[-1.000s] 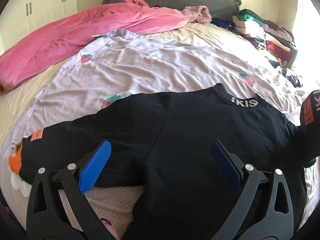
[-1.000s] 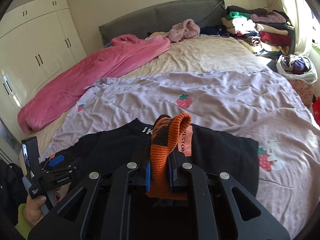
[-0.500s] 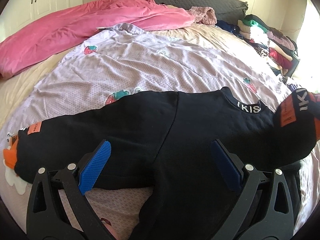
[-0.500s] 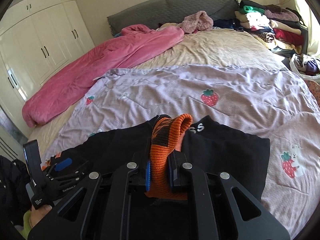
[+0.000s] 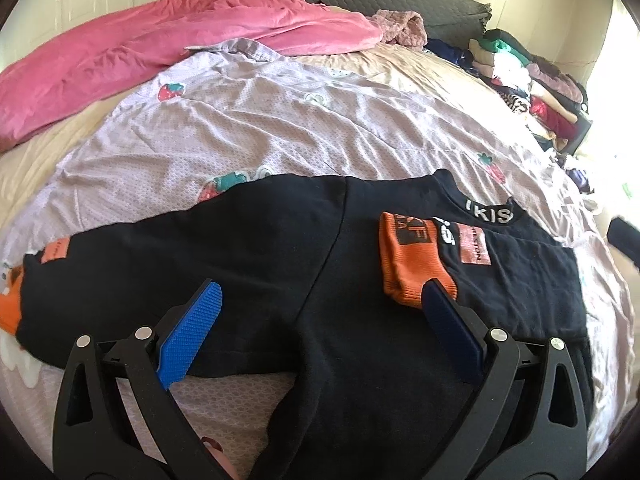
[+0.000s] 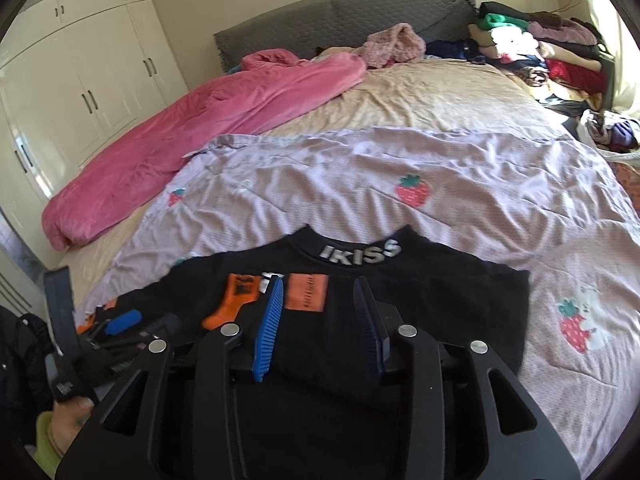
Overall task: Fold small clothes
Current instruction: 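Carry the sleeve across the sweatshirt body toward the left gripper, then lower the cuff onto the sweatshirt body and open the right gripper, then grasp the laid orange cuff with the left gripper and straighten it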
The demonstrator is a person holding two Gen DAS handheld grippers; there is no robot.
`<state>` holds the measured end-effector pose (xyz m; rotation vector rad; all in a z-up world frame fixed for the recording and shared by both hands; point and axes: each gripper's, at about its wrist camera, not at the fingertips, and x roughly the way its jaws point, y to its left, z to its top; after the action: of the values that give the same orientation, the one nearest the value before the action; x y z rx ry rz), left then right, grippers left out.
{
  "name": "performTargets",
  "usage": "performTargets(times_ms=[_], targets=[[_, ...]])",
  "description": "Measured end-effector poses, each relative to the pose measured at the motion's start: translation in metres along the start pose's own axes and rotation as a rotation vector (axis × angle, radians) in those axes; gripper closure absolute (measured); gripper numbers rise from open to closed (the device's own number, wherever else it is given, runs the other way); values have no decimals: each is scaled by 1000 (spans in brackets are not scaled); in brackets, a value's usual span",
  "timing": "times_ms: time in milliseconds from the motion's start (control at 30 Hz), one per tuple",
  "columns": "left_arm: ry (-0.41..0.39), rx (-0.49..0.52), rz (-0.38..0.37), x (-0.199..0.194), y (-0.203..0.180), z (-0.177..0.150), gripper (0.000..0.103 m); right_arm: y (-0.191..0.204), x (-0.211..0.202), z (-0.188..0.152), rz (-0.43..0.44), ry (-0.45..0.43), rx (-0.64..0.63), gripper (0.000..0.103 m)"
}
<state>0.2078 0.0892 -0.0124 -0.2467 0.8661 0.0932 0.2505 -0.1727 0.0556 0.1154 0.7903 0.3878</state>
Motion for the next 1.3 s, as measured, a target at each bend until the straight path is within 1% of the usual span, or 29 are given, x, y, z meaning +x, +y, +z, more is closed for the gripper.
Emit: performTargets(times_ms=[67,133,200,267,333,367,433,500,533,633,700,733,767,800,833,867,900,1033,1100,1200,1300], targets=[[0,-6,-24,1,-1,-1,9,-10,-2,-7,-27,1,3,62],[-1,-1,-40,2,-4,-1,9,-24,-4,-14,-60,0,13,60],[13,-1,-72,7,-9,-2,14,-41,-7,-23,-101,-1,33,58],[25,2,-97,11,-13,-3,23,-60,-11,-30,-134,-1,61,58],[41,5,-118,17,-18,-4,29,-77,-18,-38,-162,-11,87,58],[48,5,-136,21,-21,-4,35,-85,-22,-42,-173,-17,95,55],[62,2,-166,28,-26,-4,43,-94,-28,-48,-198,-26,105,53],[78,-15,-184,36,-31,-4,43,-104,-36,-57,-219,-35,112,53],[86,-22,-181,41,-34,-3,43,-106,-37,-59,-226,-35,109,52],[86,-16,-131,53,-43,-2,43,-110,-41,-67,-247,-29,95,52],[87,-15,-114,58,-45,-2,43,-110,-42,-71,-241,-24,91,52],[82,-9,-104,60,-48,-3,45,-110,-42,-72,-239,-21,89,51],[75,4,-100,61,-49,-3,67,-109,-41,-73,-235,-19,86,49],[66,13,-101,61,-50,-3,82,-107,-40,-73,-231,-20,86,47],[55,19,-88,60,-50,-4,91,-106,-39,-73,-228,-21,87,45],[36,41,-81,59,-50,-4,97,-103,-37,-73,-223,-18,87,45],[30,55,-76,58,-50,-4,99,-101,-35,-74,-217,-16,87,45],[22,51,-130,48,-44,-2,102,-87,-27,-74,-196,-9,76,45],[3,77,-138,36,-44,-3,102,-79,-23,-76,-177,0,67,45],[-17,102,-136,25,-45,-3,102,-69,-17,-77,-168,8,47,45],[-37,129,-114,18,-47,-4,102,-61,-14,-77,-163,10,35,45]])
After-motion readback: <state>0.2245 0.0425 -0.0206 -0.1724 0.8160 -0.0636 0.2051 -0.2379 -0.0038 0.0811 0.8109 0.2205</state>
